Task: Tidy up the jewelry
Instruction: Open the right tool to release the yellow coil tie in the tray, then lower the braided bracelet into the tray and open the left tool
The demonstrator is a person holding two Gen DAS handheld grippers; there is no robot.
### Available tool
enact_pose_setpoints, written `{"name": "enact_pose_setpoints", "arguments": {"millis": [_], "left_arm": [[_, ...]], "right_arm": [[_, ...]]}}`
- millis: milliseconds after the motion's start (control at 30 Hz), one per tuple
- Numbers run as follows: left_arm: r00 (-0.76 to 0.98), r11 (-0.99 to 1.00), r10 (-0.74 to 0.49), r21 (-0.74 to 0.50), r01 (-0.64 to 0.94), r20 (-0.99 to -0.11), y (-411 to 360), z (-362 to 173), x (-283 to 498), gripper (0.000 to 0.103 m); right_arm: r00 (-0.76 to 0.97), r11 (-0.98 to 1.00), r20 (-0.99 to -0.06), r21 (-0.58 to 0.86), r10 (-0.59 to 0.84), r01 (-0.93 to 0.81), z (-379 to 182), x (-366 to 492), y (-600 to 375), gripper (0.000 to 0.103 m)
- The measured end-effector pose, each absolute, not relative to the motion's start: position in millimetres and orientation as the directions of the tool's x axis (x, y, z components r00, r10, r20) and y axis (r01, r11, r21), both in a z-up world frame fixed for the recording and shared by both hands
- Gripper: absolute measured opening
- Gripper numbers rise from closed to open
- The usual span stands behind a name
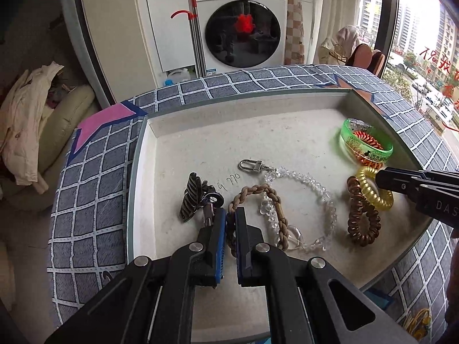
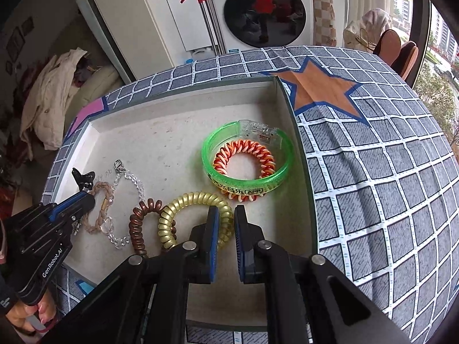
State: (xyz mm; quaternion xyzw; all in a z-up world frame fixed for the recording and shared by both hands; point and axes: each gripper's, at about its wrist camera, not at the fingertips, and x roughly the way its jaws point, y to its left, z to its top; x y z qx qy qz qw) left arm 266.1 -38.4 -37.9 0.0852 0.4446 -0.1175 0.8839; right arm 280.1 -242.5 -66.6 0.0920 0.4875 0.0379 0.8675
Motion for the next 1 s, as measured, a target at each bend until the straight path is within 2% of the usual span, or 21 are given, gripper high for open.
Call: {"name": "enact_pose_setpoints", "arguments": {"millis": [33,67,133,267,700,1000], "left_arm": [[0.581,0.957,-0.133,0.049,0.286,-0.803,-38.7,-36.1,264.6,0.025],[0.584,0.956,-0.133,0.052,0.289,-0.801,-39.2,-34.5,263.5,0.025],[0.590,0.955,-0.131,0.058,0.290,-0.796,-39.9,-31.1,261.5,0.025],[0.589,0.960,-0.143,0.033,0.278,-0.795,-38.1,-24.7,258.0,0.025],[0.606,0.971,-0.166,-0.021,0.239,-0.778,-22.7,-2.8,228.8,0.025],[0.605,0.972,-0.204,-0.086,0.218,-0.770,-4.8,10.6,201.7,0.026]], "right_arm": [[0.526,0.978,-0.835,0.206,0.163,0.023,-65.1,278.8,-243.0,0.022],[0.532,0.977,-0.830,0.213,0.169,0.023,-63.1,276.8,-243.5,0.037],[0.553,0.974,-0.815,0.223,0.172,0.027,-57.7,271.5,-244.9,0.053],[0.575,0.970,-0.795,0.244,0.190,0.017,-46.9,261.9,-244.9,0.053],[0.606,0.961,-0.764,0.275,0.222,-0.006,-26.1,226.3,-237.7,0.063],[0.617,0.958,-0.752,0.286,0.233,-0.013,-19.3,195.6,-237.8,0.064]]}}
